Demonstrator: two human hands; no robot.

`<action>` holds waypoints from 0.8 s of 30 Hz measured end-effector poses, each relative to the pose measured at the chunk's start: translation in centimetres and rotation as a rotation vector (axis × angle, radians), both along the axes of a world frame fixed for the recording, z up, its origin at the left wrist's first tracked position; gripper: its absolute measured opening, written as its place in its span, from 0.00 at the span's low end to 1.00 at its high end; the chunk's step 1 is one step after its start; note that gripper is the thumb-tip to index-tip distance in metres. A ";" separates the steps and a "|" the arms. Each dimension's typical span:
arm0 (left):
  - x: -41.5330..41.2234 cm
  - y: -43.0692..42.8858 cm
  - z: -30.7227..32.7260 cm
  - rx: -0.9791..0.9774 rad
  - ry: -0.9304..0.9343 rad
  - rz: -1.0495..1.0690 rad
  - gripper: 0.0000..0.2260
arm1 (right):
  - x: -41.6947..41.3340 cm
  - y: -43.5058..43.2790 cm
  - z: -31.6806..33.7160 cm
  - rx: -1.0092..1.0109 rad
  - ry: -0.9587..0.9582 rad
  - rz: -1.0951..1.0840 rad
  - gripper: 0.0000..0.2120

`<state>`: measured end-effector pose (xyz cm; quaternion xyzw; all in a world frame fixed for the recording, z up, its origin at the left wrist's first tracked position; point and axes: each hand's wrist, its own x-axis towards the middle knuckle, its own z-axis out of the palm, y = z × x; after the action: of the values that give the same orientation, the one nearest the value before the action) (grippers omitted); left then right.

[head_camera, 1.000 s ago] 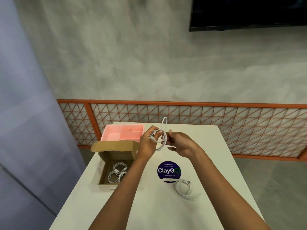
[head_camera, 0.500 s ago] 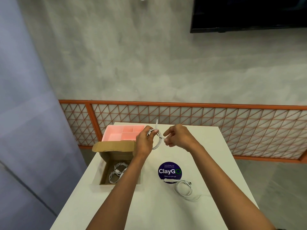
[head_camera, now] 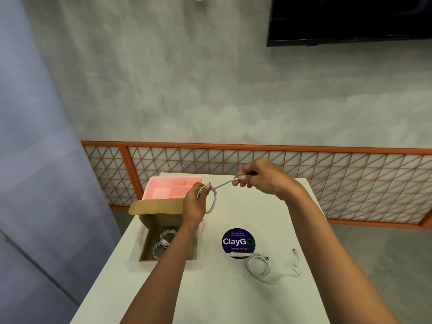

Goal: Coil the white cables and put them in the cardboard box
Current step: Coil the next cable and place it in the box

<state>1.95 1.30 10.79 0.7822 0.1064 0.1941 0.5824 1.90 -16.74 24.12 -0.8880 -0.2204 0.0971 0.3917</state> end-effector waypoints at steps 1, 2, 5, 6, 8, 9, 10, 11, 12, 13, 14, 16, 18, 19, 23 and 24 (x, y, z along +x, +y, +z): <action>-0.1 0.0 0.0 -0.019 0.008 0.004 0.07 | -0.1 -0.3 0.2 0.021 0.010 0.009 0.09; -0.1 0.1 0.0 -0.034 0.017 0.008 0.08 | -0.1 -0.5 0.3 0.039 0.020 0.018 0.09; -0.2 0.4 0.0 -0.052 0.033 0.027 0.09 | -0.2 -0.9 0.2 0.091 0.044 0.031 0.09; -0.2 0.5 0.0 -0.057 0.033 0.030 0.09 | -0.1 -0.9 0.0 0.117 0.054 0.024 0.10; -0.4 0.3 -0.1 -0.079 0.043 0.014 0.09 | 0.1 -1.0 -0.1 0.186 0.082 -0.011 0.10; -0.6 0.3 0.0 -0.093 0.049 -0.009 0.08 | 0.3 -1.0 -0.2 0.234 0.100 -0.039 0.11; -0.8 0.2 0.1 -0.102 0.056 -0.045 0.07 | 0.5 -1.0 -0.2 0.286 0.118 -0.070 0.11; -1.1 0.1 0.1 -0.112 0.060 -0.090 0.07 | 0.8 -1.1 -0.3 0.338 0.133 -0.101 0.12; -1.4 0.1 0.2 -0.145 0.059 -0.141 0.09 | 1.2 -1.1 -0.3 0.384 0.144 -0.132 0.11; -1.7 0.1 0.2 -0.217 0.054 -0.186 0.11 | 1.6 -1.2 -0.5 0.413 0.148 -0.161 0.11; -2.0 0.1 0.3 -0.330 0.052 -0.226 0.14 | 1.8 -1.3 -0.6 0.429 0.146 -0.187 0.11; -2.2 0.3 0.5 -0.470 0.062 -0.301 0.16 | 2.2 -1.5 -0.9 0.453 0.141 -0.222 0.10; -2.3 0.4 0.6 -0.468 0.073 -0.375 0.16 | 2.5 -1.8 -1.3 0.476 0.135 -0.235 0.10; -2.3 0.5 0.8 -0.442 0.072 -0.404 0.15 | 2.6 -2.0 -1.4 0.476 0.129 -0.240 0.10; -2.7 1.0 1.5 -0.306 0.063 -0.468 0.11 | 3.0 -2.7 -1.6 0.461 0.098 -0.258 0.10; -2.8 1.1 1.7 -0.273 0.073 -0.474 0.11 | 3.1 -2.8 -1.6 0.469 0.096 -0.257 0.10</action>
<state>-0.86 2.37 12.46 0.7059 -0.0333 0.0079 0.7074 5.02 -19.56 22.49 -0.7881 -0.1036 0.0350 0.6058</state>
